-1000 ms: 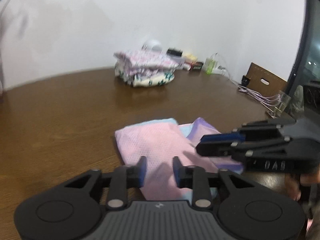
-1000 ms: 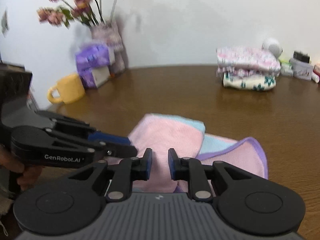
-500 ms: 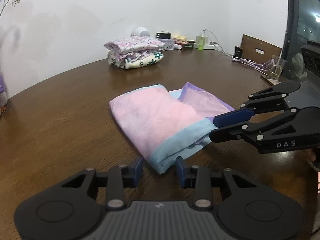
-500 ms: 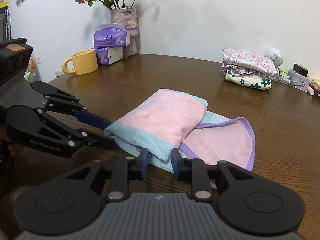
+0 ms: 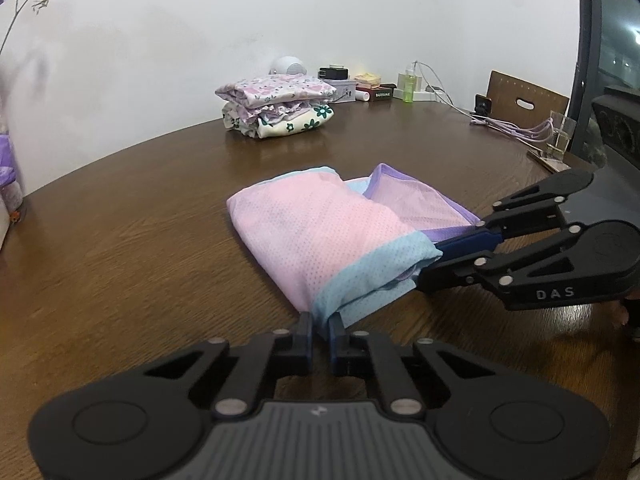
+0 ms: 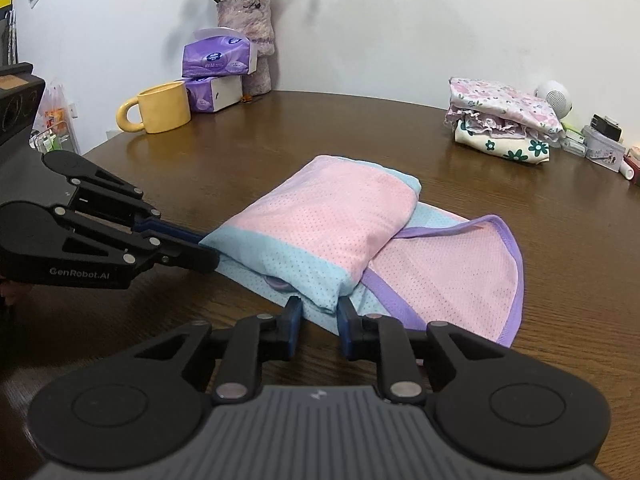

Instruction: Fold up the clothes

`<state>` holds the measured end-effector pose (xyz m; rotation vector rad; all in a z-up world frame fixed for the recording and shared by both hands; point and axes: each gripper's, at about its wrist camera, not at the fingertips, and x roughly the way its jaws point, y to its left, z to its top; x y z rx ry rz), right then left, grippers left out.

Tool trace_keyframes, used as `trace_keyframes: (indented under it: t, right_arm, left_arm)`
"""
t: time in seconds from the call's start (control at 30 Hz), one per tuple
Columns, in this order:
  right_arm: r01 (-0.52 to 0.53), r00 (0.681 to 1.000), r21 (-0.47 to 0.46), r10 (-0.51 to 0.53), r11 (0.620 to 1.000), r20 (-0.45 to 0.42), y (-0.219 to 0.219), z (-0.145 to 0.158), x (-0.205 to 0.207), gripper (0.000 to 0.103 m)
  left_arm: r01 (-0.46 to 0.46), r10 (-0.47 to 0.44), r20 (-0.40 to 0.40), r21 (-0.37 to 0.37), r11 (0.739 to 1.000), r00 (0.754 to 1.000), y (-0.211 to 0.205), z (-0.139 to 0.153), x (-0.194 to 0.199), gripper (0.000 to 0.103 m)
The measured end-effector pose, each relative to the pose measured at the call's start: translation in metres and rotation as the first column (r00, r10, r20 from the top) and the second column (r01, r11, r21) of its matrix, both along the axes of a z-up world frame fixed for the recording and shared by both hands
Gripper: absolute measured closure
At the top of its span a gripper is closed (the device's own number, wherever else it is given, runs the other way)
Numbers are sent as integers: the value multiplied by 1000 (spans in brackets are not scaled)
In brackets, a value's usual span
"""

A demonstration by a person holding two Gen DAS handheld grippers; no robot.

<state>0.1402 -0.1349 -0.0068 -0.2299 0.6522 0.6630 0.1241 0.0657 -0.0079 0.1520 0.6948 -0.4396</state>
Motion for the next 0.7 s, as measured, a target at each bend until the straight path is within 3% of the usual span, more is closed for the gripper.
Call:
trace_keyframes:
  t: [0.13,0.27,0.37,0.4,0.43,0.7]
  right_arm:
    - [1,1000,1,-1,1000,13,-4,6,-4,81]
    - [-4,999,-13,5,1000,44,-7,13,-9,66]
    - [-44,996,-48,48,998,81,-2,15,-13,58]
    - [-59,993,-62,65,996,95,1,15,-15,56]
    - [-74,991,-75,82,994,108,4,15,-16,55]
    - [-172,962,-163,202,972,186,31,3,-17,55]
  left_arm:
    - [1,-1,-4,-1,1000,1000,0,0,-2,79]
    - [-23,23,-8,-12,1000,1000,0,0,1,79]
    - [-37,37,-10,-21,999,999,2,0,3,84]
    - [-41,41,-11,-24,999,999,2,0,3,97]
    - [-44,44,-11,-26,999,999,2,0,3,99]
    - [-56,57,47,-16,998,997,-5,11,-2,101]
